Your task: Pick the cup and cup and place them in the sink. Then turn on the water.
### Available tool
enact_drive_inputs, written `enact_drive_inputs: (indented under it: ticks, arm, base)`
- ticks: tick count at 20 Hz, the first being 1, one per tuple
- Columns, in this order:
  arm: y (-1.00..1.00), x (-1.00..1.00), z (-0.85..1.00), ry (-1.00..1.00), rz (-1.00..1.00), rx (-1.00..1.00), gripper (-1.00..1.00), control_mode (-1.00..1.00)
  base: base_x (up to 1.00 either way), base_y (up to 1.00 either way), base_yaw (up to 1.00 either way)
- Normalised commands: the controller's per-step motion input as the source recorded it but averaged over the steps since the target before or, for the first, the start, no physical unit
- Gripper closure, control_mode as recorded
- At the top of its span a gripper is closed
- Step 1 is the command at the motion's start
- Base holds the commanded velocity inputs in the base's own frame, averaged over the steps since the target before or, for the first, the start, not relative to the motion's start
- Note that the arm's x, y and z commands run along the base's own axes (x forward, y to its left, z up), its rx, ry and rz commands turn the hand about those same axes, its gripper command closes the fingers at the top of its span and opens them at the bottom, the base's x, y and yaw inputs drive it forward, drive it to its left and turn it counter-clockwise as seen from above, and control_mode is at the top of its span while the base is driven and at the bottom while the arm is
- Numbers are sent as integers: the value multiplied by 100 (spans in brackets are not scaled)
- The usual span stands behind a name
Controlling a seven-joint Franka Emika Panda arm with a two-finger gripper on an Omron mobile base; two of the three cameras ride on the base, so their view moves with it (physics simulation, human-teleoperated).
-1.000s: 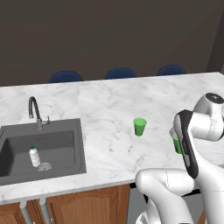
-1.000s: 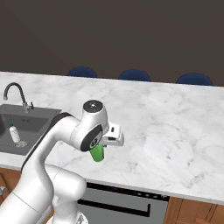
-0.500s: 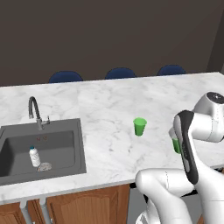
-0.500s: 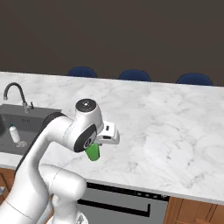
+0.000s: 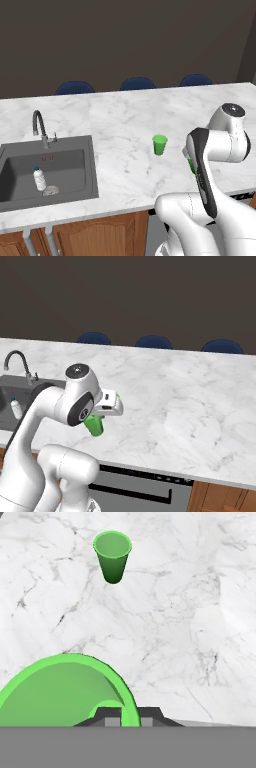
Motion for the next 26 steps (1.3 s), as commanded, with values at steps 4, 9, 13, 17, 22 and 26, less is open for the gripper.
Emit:
enact_drive_inputs:
  ticks: [4, 9, 13, 17, 22, 26]
  arm:
    - [28, 0, 10, 0, 3, -1, 100, -100]
    - [14, 0, 4, 0, 6, 0, 100, -100]
    - [19, -1, 0, 0, 9, 0, 100, -100]
    - [19, -2, 0, 0, 11, 0, 100, -100]
    - [0, 0, 0, 0, 0, 0, 100, 100]
    - [0, 0, 0, 0, 0, 0, 100, 100]
  base:
    - [0, 0, 0]
    - [0, 0, 0]
    - [0, 0, 0]
    - [0, 0, 0]
    - [-42, 2, 11]
    - [-73, 0, 12]
